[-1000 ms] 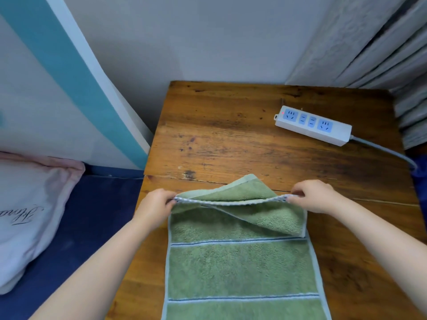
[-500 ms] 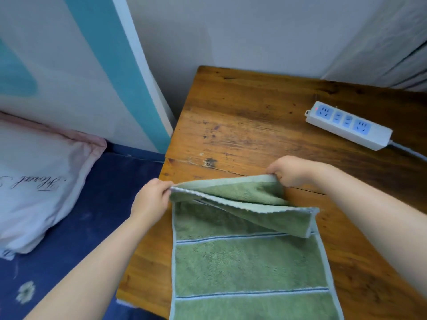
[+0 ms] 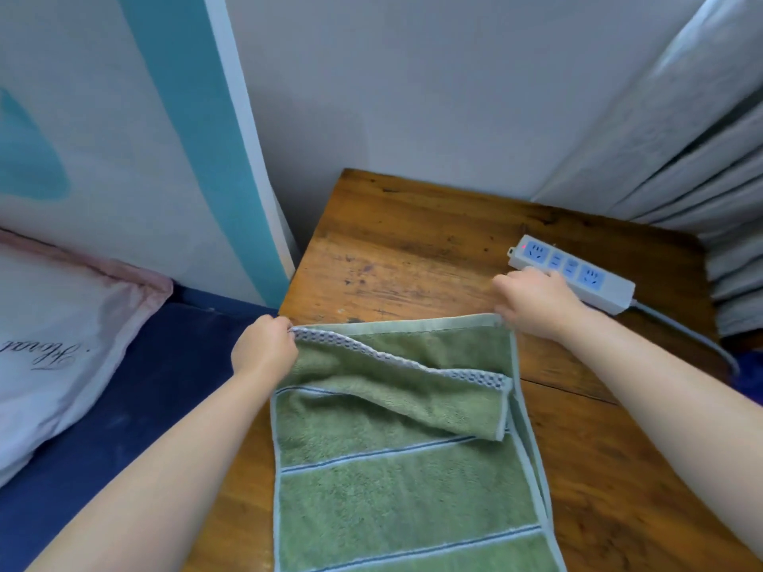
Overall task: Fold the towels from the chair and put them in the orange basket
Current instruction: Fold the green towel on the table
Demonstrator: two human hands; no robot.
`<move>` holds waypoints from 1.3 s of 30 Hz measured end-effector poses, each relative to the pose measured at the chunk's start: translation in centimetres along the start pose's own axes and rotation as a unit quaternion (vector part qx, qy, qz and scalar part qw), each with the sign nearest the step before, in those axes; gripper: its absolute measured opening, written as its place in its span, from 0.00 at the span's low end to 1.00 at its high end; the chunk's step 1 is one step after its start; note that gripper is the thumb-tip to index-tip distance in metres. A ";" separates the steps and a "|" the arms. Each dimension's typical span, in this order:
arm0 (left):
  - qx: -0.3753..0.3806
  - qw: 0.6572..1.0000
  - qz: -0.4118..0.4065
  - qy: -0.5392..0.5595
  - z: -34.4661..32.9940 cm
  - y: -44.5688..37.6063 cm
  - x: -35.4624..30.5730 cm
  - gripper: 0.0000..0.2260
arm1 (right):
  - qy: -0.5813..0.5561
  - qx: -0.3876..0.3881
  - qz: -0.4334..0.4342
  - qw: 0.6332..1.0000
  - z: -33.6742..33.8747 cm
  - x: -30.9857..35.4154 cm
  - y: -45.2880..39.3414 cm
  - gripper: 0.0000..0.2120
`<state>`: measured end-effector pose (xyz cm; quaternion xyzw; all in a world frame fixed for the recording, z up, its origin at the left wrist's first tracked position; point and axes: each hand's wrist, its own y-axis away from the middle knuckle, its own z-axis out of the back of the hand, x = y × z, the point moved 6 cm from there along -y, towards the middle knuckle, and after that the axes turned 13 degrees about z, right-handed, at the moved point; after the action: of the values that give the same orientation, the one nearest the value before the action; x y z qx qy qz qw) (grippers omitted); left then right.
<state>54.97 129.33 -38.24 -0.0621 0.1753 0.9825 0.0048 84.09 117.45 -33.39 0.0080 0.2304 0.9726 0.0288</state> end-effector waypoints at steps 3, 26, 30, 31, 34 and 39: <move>0.025 0.999 -0.006 -0.021 -1.1 0.2 0.2 0.12 | -0.012 0.010 0.008 1.000 -2.5 1.1 0.5 0.16; 0.032 0.999 -0.019 -0.007 -2.0 -0.4 0.4 0.12 | -0.106 -0.067 -0.081 0.989 -5.4 -1.0 -1.1 0.09; 0.030 0.999 -0.015 -0.012 -2.2 -1.1 0.3 0.12 | -0.083 -0.020 -0.081 0.993 -6.9 -1.0 -2.8 0.09; 0.028 0.999 -0.015 -0.009 -2.1 -1.2 0.3 0.12 | -0.092 -0.023 -0.083 0.992 -7.1 -1.0 -2.9 0.09; 0.022 1.000 -0.010 -0.011 -1.9 -1.5 0.0 0.12 | -0.100 -0.019 -0.065 0.993 -7.4 -0.9 -3.4 0.13; 0.032 0.999 0.003 -0.013 -1.9 -1.6 -0.5 0.12 | -0.084 0.030 -0.050 0.995 -7.6 -0.2 -4.1 0.08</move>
<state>55.77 130.20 -40.45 -0.0488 0.2071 0.9771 0.0060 84.33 117.62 -42.04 0.0790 0.2566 0.9585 0.0962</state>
